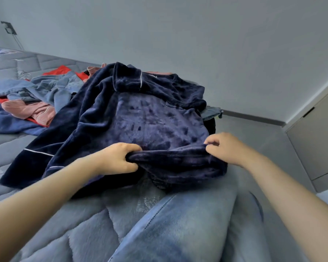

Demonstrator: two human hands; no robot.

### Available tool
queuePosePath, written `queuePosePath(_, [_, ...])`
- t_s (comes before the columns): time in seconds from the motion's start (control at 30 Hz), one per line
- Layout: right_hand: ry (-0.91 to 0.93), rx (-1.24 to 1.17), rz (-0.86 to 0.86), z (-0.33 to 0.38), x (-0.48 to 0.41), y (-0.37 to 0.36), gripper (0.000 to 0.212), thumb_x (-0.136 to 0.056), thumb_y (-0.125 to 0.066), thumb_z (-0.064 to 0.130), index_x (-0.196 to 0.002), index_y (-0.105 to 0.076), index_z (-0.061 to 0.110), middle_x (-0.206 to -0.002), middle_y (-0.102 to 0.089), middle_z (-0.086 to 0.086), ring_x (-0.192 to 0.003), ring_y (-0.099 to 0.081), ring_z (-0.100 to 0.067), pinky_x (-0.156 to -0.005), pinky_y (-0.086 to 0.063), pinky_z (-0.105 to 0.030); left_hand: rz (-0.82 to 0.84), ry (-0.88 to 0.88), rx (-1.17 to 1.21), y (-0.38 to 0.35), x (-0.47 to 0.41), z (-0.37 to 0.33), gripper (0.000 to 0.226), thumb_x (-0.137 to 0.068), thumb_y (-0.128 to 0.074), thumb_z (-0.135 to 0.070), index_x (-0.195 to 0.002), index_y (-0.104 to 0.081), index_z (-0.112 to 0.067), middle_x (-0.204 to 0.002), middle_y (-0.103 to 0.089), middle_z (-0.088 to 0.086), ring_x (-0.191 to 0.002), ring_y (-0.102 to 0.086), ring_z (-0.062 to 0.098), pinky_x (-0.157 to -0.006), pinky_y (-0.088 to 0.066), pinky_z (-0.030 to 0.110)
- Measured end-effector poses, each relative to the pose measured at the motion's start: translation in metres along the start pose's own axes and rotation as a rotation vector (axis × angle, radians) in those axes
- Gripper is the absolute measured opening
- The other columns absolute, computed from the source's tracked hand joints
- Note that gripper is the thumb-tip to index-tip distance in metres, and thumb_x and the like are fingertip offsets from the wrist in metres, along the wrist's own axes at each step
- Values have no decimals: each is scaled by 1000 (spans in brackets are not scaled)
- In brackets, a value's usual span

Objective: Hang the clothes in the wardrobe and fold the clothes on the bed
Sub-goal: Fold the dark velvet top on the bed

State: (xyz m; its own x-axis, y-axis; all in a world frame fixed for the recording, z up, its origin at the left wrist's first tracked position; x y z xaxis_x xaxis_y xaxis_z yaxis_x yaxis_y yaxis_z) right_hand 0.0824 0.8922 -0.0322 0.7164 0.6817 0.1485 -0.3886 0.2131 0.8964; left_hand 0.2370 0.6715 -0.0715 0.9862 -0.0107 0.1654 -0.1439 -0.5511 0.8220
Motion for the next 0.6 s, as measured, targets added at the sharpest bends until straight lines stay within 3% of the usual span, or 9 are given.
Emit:
queuePosePath(0.07, [-75,65,215,-11,10,-20,29,-82,-51,25,-81,-58,-3,-86,-59,-23,-66,-43,-18,-63,-37,-35,218,62,-119,-20,4,0,51,-64,-67,-59,-111,-58,-41,-106,-59,-19,-97,-57,5,-87,-47,24])
queuePosePath(0.1, [-100,69,291,-14,17,-32,32,-81,-51,28,-80,-57,-3,-87,-58,-24,-71,-33,-13,-65,-42,-36,317,113,-202,-34,7,4,66,-62,-68,-67,-122,-52,-43,-120,-50,-19,-108,-53,6,-95,-45,26])
queuePosePath(0.13, [-105,55,330,-14,24,-42,34,-80,-50,31,-80,-57,-2,-88,-61,-20,-74,-56,-24,-72,-49,-42,374,152,-235,-45,8,7,77,-62,-68,-70,-131,-47,-42,-129,-42,-19,-115,-49,7,-99,-44,29])
queuePosePath(0.17, [-94,36,344,-12,30,-49,36,-78,-51,34,-84,-60,0,-92,-65,-14,-104,-59,-32,-82,-50,-45,379,156,-211,-54,6,5,78,-65,-69,-69,-134,-45,-41,-133,-39,-18,-119,-47,8,-101,-43,30])
queuePosePath(0.23, [-63,25,354,-7,40,-56,39,-74,-55,40,-95,-68,9,-104,-63,-3,-104,-56,-26,-90,-47,-37,303,94,-89,-64,-4,-6,64,-74,-67,-63,-131,-50,-39,-131,-45,-18,-119,-48,6,-100,-43,26])
queuePosePath(0.33, [-33,84,339,-7,48,-58,36,-73,-66,37,-105,-71,19,-125,-55,-9,-116,-52,-23,-97,-44,-39,268,31,-7,-81,-15,-23,46,-87,-62,-48,-130,-53,-36,-127,-51,-17,-110,-52,1,-96,-44,21])
queuePosePath(0.43, [-26,78,331,-10,49,-59,24,-75,-64,28,-95,-71,17,-107,-65,-7,-103,-61,-24,-90,-50,-43,280,65,79,-98,-27,-28,38,-96,-53,-35,-134,-52,-31,-127,-58,-12,-95,-57,0,-89,-46,19])
queuePosePath(0.53, [-39,108,269,-11,44,-53,16,-78,-60,26,-82,-71,15,-92,-68,0,-88,-63,-18,-84,-53,-38,318,198,265,-110,-35,-24,32,-99,-48,-27,-130,-55,-24,-113,-65,-2,-87,-65,11,-77,-56,24])
queuePosePath(0.6, [-49,125,243,-12,41,-50,18,-79,-59,27,-78,-70,13,-89,-68,0,-85,-63,-17,-80,-54,-36,283,195,282,-104,-41,-24,28,-98,-49,-24,-125,-59,-20,-100,-67,-3,-80,-67,11,-72,-58,24])
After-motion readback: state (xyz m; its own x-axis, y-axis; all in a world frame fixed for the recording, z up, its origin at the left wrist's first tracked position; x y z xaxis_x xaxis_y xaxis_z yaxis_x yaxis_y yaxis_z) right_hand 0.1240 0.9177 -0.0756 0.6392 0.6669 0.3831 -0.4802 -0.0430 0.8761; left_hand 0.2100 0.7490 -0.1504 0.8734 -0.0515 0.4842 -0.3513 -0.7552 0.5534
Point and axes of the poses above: each hand's wrist, its own x-axis away from the middle knuckle, its own y-axis out of the back of the hand, z = x × y, the point moved 9 cm from there along -x, towards the middle knuckle
